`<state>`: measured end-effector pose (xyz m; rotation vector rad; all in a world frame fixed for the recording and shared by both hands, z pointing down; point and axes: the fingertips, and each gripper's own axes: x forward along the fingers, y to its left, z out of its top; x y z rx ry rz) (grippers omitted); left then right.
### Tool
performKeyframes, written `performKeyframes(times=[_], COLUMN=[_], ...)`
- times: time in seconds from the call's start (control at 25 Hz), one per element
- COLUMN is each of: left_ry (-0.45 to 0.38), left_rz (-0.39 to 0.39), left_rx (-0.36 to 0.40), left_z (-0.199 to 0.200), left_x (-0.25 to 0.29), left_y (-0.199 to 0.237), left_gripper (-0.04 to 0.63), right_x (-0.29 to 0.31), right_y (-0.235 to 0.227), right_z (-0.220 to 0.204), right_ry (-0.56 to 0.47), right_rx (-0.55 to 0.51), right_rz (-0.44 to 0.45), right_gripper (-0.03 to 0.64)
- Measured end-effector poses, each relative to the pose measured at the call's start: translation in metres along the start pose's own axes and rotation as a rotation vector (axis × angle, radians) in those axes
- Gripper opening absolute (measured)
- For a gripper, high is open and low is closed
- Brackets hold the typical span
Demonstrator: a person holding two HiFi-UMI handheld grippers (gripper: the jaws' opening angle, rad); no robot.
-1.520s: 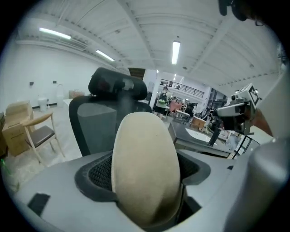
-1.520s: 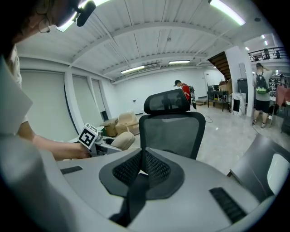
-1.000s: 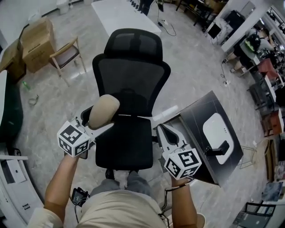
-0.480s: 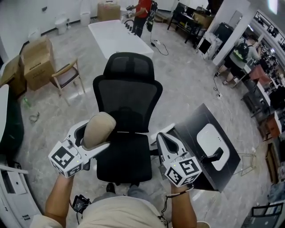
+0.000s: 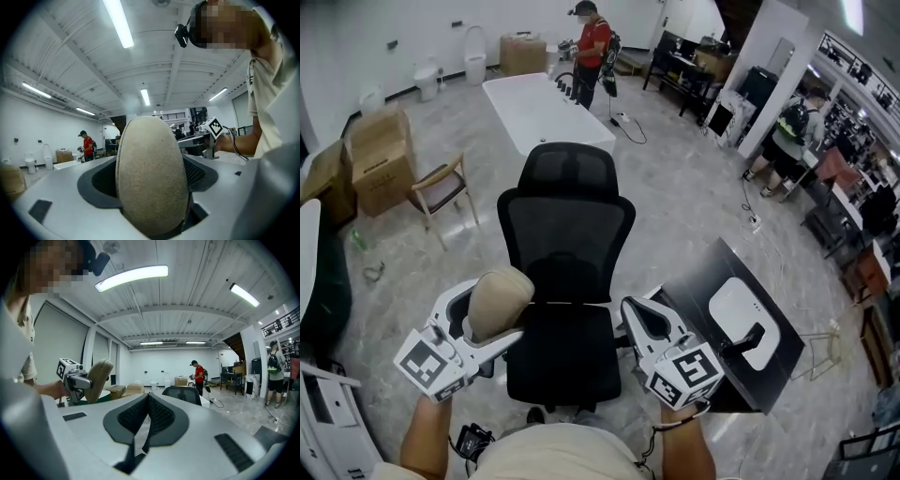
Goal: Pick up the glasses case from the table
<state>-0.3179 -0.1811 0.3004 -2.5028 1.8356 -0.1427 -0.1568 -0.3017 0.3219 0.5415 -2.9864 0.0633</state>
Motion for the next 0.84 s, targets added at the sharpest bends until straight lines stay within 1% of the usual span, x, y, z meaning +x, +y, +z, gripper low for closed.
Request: performKeyframes(times=[0.28, 0.48, 0.84], left_ry=[-0.020, -0.021, -0.017], left_rz=[-0.003, -0.013, -0.024], left_rx=[0.022, 0.016, 0.009], left_z=[0.008, 0.006, -0.003], left_x=[-0.016, -0.021, -0.027], left_y=[-0.007, -0.008, 0.003], left_gripper=[0.414, 0.413, 0.414], right_x=[-0.010, -0.015, -0.011], right_y=[0.012, 0.017, 0.026], right_z=[0.008, 0.006, 0.001], right_ry=[-0.018, -0.014, -0.003], right_rx=[-0.010, -0.010, -0.007], right_rz=[-0.004, -0.014, -0.032], right_gripper=[0.020, 0.020, 0.020])
